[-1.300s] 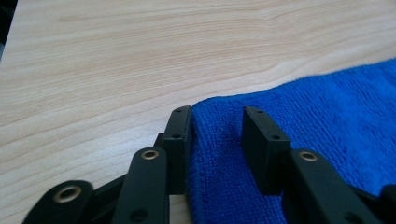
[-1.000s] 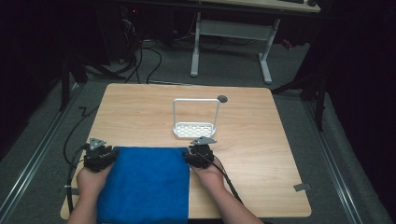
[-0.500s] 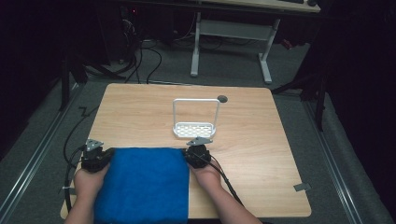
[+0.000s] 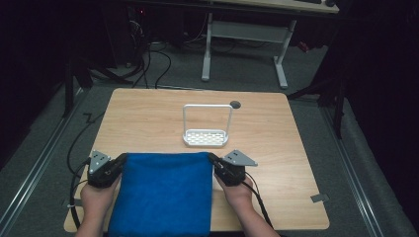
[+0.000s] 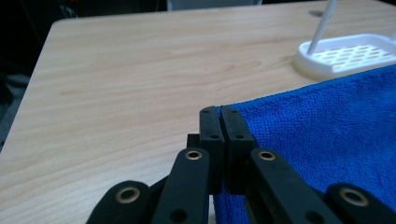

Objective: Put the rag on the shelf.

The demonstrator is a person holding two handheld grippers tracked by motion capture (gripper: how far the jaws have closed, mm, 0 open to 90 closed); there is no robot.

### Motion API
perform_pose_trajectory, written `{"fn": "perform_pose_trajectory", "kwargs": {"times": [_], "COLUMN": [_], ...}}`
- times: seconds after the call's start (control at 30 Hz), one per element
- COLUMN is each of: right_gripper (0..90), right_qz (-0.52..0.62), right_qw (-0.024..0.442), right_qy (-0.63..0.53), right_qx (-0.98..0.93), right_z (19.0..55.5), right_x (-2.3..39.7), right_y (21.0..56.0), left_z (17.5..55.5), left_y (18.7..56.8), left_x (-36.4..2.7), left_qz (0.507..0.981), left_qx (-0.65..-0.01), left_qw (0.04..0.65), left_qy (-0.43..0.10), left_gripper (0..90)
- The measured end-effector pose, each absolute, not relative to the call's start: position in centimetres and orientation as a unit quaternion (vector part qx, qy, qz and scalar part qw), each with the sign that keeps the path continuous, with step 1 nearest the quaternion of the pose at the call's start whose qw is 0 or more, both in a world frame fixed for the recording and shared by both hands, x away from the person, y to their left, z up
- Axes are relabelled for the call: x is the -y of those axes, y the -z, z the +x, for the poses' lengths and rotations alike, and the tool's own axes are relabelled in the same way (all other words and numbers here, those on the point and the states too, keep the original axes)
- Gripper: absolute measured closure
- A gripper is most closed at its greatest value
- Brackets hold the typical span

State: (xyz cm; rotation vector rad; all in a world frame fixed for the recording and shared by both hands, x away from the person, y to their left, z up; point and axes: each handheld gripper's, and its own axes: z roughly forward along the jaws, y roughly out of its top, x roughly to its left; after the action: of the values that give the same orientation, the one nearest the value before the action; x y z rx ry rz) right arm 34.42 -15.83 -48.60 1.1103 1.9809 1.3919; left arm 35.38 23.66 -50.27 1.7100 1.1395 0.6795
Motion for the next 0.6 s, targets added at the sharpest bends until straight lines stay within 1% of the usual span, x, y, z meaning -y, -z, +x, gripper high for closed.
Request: {"fn": "perform_pose_trajectory", "kwargs": {"times": [0.03, 0.23, 0.33, 0.47, 0.5, 0.6], "right_gripper": [88.7, 88.7, 88.7, 88.7, 88.8, 88.8], "right_qz": [0.403, 0.413, 0.413, 0.413, 0.412, 0.414], "right_qw": [0.247, 0.261, 0.271, 0.283, 0.293, 0.304], "right_qy": [-0.517, -0.516, -0.519, -0.523, -0.524, -0.528], "right_qx": [-0.714, -0.704, -0.698, -0.690, -0.686, -0.676], "right_z": [33.8, 33.0, 32.6, 32.2, 31.8, 31.4], "right_x": [16.6, 18.1, 18.6, 19.1, 19.5, 20.2], "right_y": [48.4, 48.3, 48.0, 47.6, 47.3, 46.8], "left_z": [34.9, 34.0, 34.0, 34.2, 34.2, 34.3], "left_y": [49.7, 48.2, 47.8, 47.6, 47.4, 47.1], "left_x": [-23.0, -21.1, -20.5, -20.2, -19.9, -19.5], "left_qz": [0.689, 0.688, 0.695, 0.691, 0.685, 0.681], "left_qx": [-0.466, -0.443, -0.431, -0.428, -0.425, -0.423], "left_qw": [0.481, 0.500, 0.506, 0.518, 0.520, 0.527], "left_qy": [-0.277, -0.281, -0.276, -0.267, -0.282, -0.281], "left_gripper": [88.6, 88.8, 88.9, 88.9, 88.9, 88.9]}}
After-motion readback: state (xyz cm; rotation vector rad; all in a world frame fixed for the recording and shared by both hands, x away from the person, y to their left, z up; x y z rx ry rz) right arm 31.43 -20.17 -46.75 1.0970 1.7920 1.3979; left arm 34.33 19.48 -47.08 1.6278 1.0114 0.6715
